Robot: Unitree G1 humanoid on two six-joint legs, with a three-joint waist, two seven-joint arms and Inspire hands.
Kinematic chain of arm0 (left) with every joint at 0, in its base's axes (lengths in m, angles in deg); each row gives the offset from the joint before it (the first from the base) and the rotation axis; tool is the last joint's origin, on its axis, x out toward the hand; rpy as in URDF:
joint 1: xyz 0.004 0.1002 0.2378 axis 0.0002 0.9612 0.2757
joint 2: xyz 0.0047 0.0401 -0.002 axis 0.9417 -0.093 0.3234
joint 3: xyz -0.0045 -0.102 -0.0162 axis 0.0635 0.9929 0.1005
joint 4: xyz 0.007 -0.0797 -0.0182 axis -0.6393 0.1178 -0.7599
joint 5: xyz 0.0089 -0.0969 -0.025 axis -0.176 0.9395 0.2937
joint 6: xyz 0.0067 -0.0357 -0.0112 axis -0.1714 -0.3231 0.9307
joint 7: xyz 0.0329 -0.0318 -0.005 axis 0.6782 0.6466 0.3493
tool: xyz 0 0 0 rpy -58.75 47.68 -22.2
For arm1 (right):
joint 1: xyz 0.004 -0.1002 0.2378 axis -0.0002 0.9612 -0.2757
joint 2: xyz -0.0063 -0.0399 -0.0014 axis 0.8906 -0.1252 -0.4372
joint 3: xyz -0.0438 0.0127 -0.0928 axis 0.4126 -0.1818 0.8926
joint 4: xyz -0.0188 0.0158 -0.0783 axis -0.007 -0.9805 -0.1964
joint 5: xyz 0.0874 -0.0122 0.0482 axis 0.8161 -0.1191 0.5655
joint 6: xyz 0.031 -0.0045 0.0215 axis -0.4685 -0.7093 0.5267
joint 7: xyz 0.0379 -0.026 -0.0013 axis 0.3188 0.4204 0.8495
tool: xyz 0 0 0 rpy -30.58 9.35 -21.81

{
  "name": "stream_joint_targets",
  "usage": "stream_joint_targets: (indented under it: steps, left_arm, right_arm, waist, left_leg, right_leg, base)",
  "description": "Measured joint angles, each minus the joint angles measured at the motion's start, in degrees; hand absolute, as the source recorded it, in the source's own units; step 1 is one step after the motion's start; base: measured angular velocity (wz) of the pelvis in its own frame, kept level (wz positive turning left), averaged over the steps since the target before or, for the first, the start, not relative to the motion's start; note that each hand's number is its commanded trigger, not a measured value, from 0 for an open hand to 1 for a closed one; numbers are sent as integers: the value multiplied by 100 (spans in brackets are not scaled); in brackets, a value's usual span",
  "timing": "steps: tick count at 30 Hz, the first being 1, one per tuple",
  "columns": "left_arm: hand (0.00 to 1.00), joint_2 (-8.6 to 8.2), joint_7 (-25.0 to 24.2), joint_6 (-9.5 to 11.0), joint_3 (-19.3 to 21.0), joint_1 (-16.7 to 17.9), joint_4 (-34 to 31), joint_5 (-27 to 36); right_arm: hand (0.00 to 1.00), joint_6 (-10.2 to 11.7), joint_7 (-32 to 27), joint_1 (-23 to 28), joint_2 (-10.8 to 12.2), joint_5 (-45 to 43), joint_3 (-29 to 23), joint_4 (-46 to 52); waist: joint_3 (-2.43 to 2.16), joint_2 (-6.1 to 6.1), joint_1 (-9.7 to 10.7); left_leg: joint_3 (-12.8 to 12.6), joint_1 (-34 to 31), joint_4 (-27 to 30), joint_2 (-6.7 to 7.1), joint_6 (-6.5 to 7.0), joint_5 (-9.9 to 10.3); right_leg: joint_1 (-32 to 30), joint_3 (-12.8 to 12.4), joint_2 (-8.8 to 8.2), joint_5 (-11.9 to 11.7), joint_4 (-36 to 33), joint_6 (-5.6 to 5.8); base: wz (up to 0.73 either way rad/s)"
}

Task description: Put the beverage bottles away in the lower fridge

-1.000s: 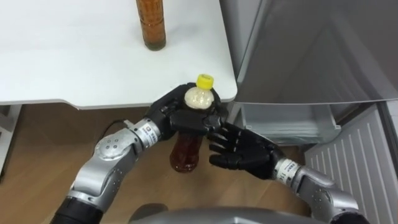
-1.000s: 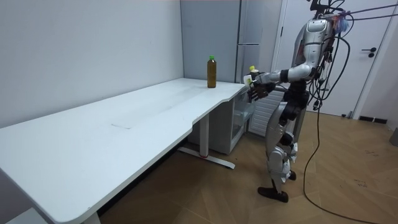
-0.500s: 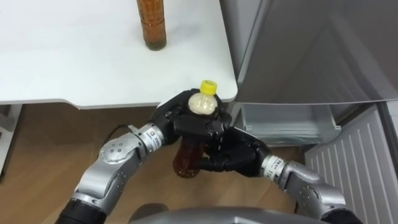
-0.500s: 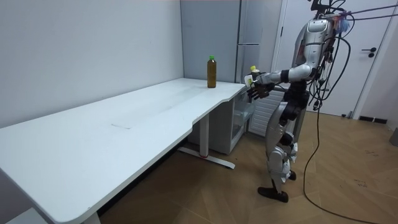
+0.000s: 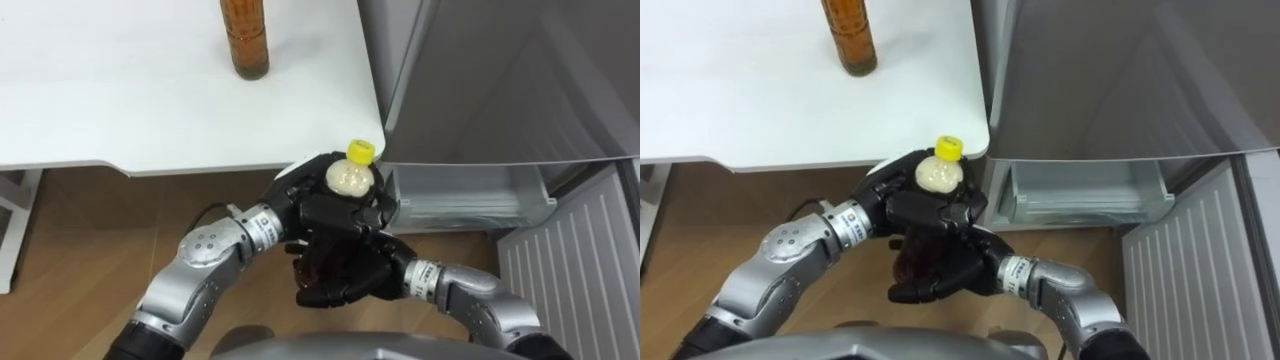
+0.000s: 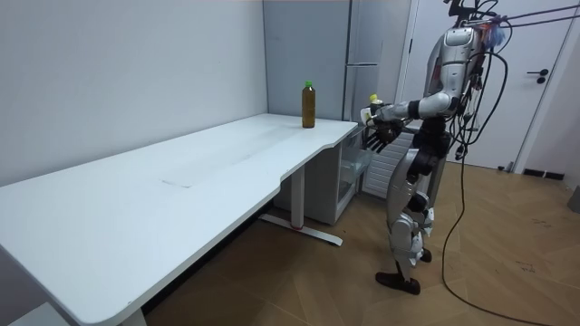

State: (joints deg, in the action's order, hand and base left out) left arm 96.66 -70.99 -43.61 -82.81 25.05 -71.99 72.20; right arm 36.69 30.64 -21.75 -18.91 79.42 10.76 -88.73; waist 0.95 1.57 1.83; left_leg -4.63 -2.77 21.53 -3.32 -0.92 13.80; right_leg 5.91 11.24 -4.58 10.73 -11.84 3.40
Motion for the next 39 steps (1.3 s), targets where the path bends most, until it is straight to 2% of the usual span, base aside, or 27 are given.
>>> stream_joint_targets:
  steps: [3, 8, 16, 22, 28, 29, 30, 39]
  left_arm:
    - [100, 0, -1, 0, -24, -150, -7, -4]
    - [100, 0, 31, 0, -30, -200, -7, -7]
    - [100, 2, 47, 0, -53, -244, -5, -16]
    - [100, 25, 47, 0, -69, -244, 19, -20]
    - [100, 31, 46, -1, -70, -244, 64, -17]
    - [32, 31, 46, -1, -69, -244, 70, -17]
    - [0, 32, 46, -1, -69, -244, 71, -17]
    - [0, 2, 46, -4, 24, -241, 70, 28]
  right_arm:
    - [100, 2, -67, -99, 39, 3, -10, -54]
    - [100, 10, -106, -109, 50, 163, 8, -103]
    - [100, 258, -234, -111, 51, 341, 166, -201]
    - [100, 267, -351, -110, 50, 386, 269, -200]
    - [100, 255, -442, -110, 48, 427, 335, -200]
    - [100, 254, -453, -110, 48, 431, 339, -200]
    - [100, 254, -456, -110, 47, 432, 337, -200]
    - [100, 222, -482, -70, 54, 567, 323, -232]
  waist:
    - [2, 4, 58]
    - [6, -5, 95]
    - [14, -21, 105]
    - [47, -74, 94]
    - [44, -85, 87]
    - [42, -91, 87]
    - [38, -102, 92]
    - [9, -160, 93]
  left_leg:
    - [1, -1, -6, 0, 8, 19]
    - [1, 2, -12, -1, 7, 23]
    - [-1, 18, -69, 3, 6, 23]
    - [-1, 34, -90, 3, 4, 22]
    - [-1, 29, -83, 4, 4, 24]
    - [-1, 29, -82, 3, 4, 24]
    - [-1, 35, -81, 3, 4, 24]
    - [-10, 107, -87, 5, 3, 21]
  right_leg:
    - [0, -2, -3, 0, -9, 1]
    - [-30, -3, -3, 1, 6, 2]
    - [3, -4, -2, 1, 11, 2]
    - [11, -7, -2, 0, 0, 1]
    - [14, -7, -2, 0, -15, 1]
    - [14, -7, -2, 0, -24, 1]
    - [12, -9, -2, 0, -29, 1]
    - [55, -28, -1, 0, -35, 1]
  base:
    - [0]
    - [0]
    - [0]
    - [0]
    - [0]
    - [0]
    - [0]
    - [0]
